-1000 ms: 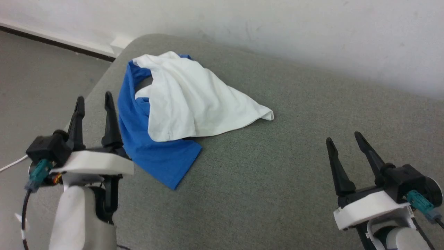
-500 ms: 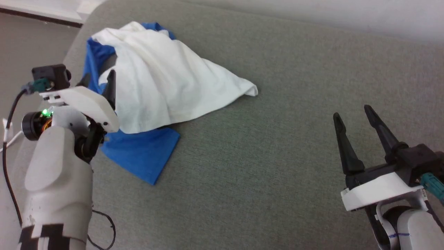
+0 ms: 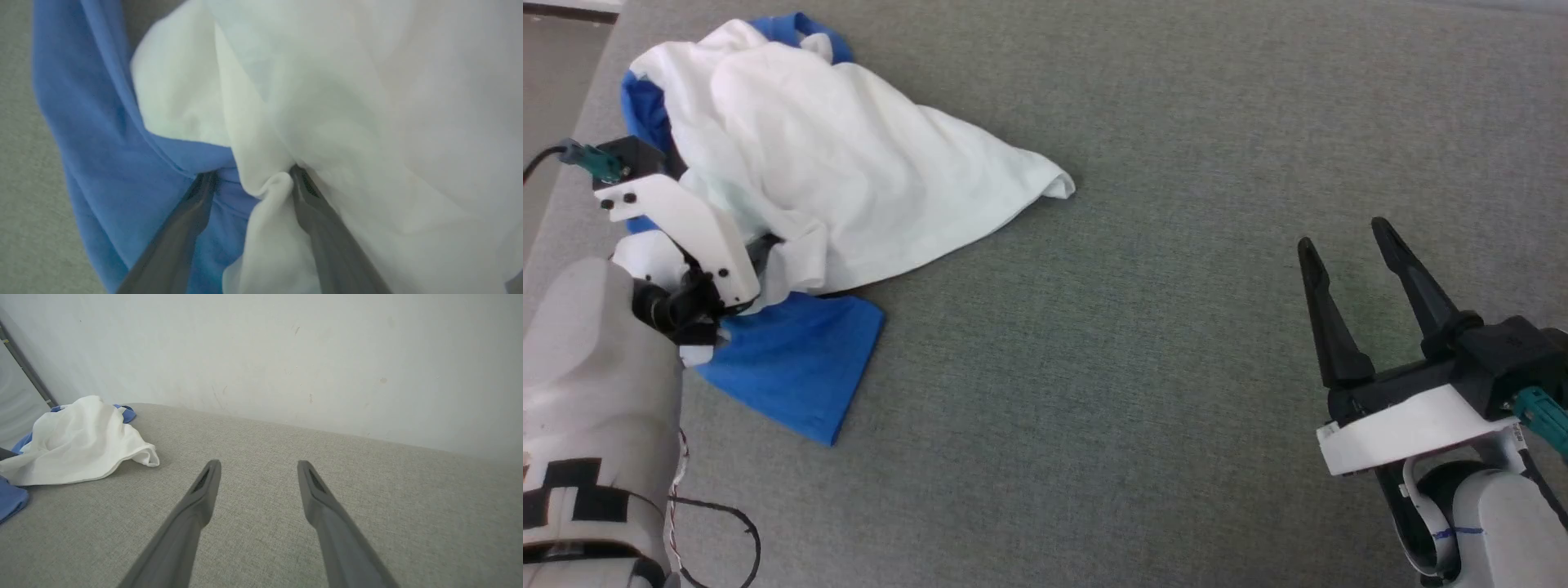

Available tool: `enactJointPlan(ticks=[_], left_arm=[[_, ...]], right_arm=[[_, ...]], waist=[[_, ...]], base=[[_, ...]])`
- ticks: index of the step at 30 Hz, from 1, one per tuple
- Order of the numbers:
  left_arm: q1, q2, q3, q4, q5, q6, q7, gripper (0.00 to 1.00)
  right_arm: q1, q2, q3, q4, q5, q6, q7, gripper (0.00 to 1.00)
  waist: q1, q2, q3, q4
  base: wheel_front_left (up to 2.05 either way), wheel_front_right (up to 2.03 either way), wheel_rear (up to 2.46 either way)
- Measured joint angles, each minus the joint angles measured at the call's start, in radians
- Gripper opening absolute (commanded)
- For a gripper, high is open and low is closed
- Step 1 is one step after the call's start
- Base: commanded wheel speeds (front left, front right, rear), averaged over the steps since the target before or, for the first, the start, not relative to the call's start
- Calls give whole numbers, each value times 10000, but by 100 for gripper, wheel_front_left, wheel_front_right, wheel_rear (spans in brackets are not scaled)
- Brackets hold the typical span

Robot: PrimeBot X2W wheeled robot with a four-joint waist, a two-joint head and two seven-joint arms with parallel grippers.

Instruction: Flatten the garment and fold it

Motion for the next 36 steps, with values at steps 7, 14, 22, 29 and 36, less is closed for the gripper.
enactJointPlan(ticks=[7,14,22,29,36], left_arm=[[-35,98,-286,334,259,430,-802,0],[134,506,-723,-169,1097,888,-3490,0],[-384,832,-1170,-1315,1914,1022,-6865,0],[-650,688,-1375,-2640,2065,901,-7691,0],[-184,-339,-1476,-4401,1661,573,-7774,0]], right_arm=[[2,92,-40,314,119,0,-232,100],[131,295,-128,792,301,0,-648,100],[578,433,-364,1141,474,0,-1053,100],[969,456,-474,1250,780,0,-1227,100],[1322,460,-527,1147,940,0,-1237,100]], waist=[[2,1,-357,-135],[2,1,-1189,-100],[1,1,-2297,-114],[-1,2,-3165,-430],[-1,2,-3625,-1325]], base=[[0,0,0],[0,0,0],[0,0,0],[0,0,0],[0,0,0]])
